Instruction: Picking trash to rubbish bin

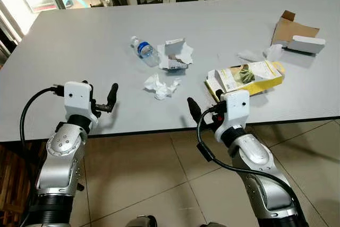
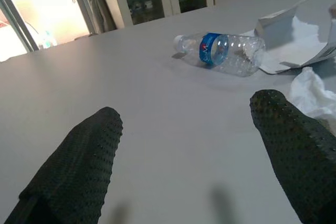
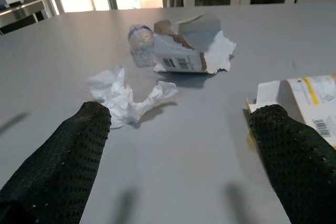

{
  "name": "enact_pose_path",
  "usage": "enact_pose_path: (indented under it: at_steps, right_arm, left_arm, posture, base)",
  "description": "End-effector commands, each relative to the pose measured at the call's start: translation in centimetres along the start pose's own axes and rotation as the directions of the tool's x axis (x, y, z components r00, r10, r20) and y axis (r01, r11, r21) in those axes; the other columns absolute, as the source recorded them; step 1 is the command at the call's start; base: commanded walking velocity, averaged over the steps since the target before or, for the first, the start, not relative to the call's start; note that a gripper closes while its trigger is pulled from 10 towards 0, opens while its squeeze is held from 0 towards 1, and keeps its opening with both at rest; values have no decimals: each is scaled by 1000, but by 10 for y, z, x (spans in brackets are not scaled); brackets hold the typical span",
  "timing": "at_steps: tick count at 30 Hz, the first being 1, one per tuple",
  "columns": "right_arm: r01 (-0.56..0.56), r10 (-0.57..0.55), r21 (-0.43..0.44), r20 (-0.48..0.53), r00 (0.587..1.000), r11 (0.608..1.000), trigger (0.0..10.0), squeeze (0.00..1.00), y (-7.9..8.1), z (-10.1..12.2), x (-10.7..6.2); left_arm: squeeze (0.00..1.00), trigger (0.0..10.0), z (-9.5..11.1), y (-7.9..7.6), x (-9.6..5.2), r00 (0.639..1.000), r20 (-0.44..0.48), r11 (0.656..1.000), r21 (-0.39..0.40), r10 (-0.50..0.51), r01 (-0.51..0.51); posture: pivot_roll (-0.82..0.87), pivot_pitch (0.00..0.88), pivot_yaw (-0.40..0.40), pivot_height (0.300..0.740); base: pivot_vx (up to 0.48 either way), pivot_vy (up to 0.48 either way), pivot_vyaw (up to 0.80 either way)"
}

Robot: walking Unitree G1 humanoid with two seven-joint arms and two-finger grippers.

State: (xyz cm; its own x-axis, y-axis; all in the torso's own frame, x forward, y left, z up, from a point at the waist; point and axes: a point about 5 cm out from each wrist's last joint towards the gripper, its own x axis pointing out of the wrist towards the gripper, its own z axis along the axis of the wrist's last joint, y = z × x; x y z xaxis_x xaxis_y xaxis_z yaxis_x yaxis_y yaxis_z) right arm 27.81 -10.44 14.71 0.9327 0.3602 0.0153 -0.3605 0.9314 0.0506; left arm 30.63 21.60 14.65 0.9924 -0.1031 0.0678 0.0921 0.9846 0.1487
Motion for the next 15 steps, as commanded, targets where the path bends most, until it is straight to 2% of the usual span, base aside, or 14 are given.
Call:
enact_pose_path:
  at_steps: [1,5,15]
  right_arm:
    - [6,-6,15,-3,1000,1000,10000,0,0,-3,-1]
    - [-5,5,10,-7,1000,1000,10000,0,2,-5,-1]
    - [-43,43,9,-11,999,999,10000,0,9,-5,-3]
  left_arm:
    - [0,10000,1,4,-1,1000,-8,1000,15,4,-4]
    - [0,10000,2,4,0,1000,-7,1000,21,13,-13]
    - [0,10000,-1,1,0,1000,-17,999,27,25,-24]
  posture:
    - [-7,156,69,740]
    - [-9,156,69,740]
    - [-14,159,64,740]
  base:
    - [0,0,0]
    - [0,0,0]
    - [462,0,0]
